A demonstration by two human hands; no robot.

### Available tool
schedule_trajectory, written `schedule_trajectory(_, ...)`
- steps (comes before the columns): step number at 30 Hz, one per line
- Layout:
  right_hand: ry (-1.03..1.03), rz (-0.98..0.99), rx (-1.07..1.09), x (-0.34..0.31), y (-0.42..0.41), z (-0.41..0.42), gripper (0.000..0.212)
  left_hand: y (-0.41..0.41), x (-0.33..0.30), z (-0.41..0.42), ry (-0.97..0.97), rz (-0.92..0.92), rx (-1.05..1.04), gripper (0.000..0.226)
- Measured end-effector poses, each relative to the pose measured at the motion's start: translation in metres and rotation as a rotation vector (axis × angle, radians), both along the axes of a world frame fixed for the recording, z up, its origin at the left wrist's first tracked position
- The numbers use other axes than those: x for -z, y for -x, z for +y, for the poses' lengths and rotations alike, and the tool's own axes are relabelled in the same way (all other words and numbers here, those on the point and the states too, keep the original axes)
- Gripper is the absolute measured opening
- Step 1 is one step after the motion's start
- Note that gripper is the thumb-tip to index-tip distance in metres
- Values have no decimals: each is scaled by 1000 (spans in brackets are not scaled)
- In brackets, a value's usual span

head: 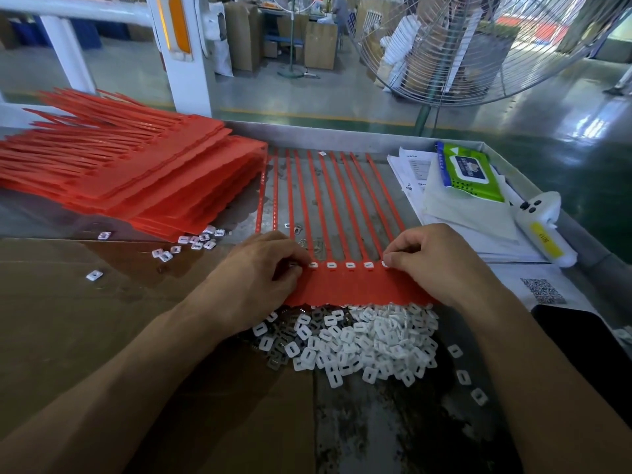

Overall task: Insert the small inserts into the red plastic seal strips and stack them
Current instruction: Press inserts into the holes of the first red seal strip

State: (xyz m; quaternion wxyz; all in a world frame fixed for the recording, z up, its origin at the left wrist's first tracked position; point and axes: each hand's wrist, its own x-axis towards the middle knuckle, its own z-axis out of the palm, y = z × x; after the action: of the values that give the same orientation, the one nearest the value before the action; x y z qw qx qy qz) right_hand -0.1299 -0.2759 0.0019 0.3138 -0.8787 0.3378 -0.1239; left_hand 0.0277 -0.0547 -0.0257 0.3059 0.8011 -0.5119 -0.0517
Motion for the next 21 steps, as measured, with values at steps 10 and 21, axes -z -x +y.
schedule_trajectory(10, 280, 253, -193, -21, 8, 11, 29, 1, -3, 0, 20, 3, 3, 22)
schedule_trajectory(21, 102, 284, -202, -21, 12, 0, 39, 2, -3, -1, 16, 10, -1, 22)
